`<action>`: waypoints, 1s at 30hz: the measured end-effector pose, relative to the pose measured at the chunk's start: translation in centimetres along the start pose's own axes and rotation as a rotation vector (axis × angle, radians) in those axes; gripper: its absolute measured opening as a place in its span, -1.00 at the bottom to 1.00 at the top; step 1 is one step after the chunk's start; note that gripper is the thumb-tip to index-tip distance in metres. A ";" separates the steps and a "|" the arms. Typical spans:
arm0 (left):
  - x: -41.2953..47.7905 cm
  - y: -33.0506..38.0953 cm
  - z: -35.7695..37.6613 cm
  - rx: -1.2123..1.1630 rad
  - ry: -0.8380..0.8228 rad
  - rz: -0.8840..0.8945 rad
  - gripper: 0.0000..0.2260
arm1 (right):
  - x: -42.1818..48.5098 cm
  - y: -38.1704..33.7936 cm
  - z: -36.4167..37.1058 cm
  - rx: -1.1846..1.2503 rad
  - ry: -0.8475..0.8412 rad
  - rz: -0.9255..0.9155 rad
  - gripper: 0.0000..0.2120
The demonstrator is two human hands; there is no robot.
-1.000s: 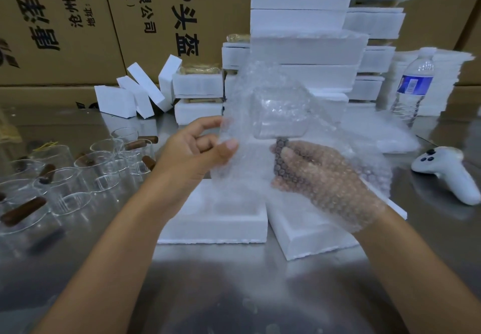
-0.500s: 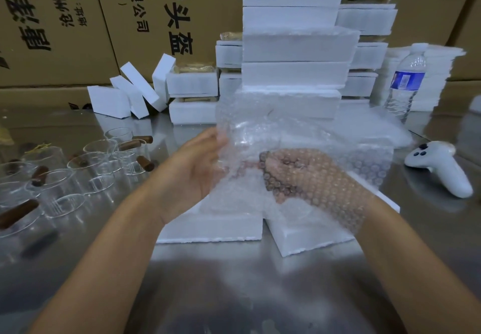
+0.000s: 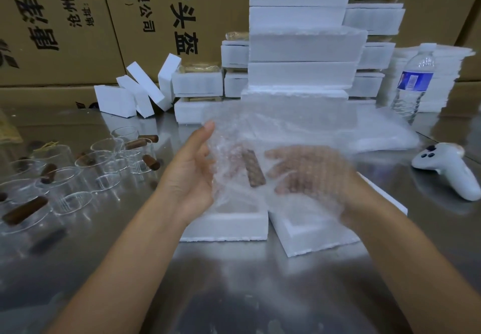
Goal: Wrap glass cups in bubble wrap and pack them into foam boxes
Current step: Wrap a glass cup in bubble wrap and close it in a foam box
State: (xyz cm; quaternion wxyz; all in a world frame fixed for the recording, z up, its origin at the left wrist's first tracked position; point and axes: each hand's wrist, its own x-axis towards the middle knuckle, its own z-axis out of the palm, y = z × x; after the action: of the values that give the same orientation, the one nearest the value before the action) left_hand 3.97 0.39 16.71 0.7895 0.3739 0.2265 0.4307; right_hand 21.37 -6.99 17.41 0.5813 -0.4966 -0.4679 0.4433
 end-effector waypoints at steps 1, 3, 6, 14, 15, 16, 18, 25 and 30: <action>0.0 0.2 -0.1 -0.100 -0.003 0.020 -0.47 | -0.1 -0.3 -0.1 0.107 0.130 -0.085 -0.71; -0.1 0.3 -0.3 -0.287 -0.010 0.064 -0.55 | -0.4 -0.8 -0.8 0.298 0.449 -0.233 -0.76; 0.1 -0.1 -0.4 -0.486 0.019 0.138 -0.45 | -0.4 -0.4 -1.2 0.357 0.649 -0.278 -0.88; -0.2 -1.4 0.5 -0.483 -0.111 0.152 -0.38 | -0.6 1.6 1.5 0.077 0.086 -0.064 -0.49; -0.2 -1.5 0.6 -0.482 -0.128 0.142 -0.26 | -0.7 1.7 1.4 0.053 0.069 -0.067 -0.53; -0.2 -1.6 0.7 -0.481 -0.137 0.135 -0.14 | -0.7 1.7 1.3 0.047 0.082 -0.082 -0.60; -0.1 -1.8 0.9 -0.462 -0.161 0.135 -0.03 | -0.6 1.6 1.0 0.073 0.160 -0.126 -0.78; 0.1 -2.4 1.1 -0.327 -0.163 0.116 -0.29 | -0.5 0.5 0.1 0.131 0.293 -0.257 -0.87; 0.0 -2.8 1.6 -0.108 -0.162 0.155 -0.32 | -0.6 0.0 -0.6 0.246 0.320 -0.311 -0.92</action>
State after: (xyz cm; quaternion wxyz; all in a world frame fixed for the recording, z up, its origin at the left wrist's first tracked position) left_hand 6.50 -1.22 15.55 0.7885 0.3809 0.1088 0.4706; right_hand 21.81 -7.70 17.30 0.7652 -0.4081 -0.3832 0.3179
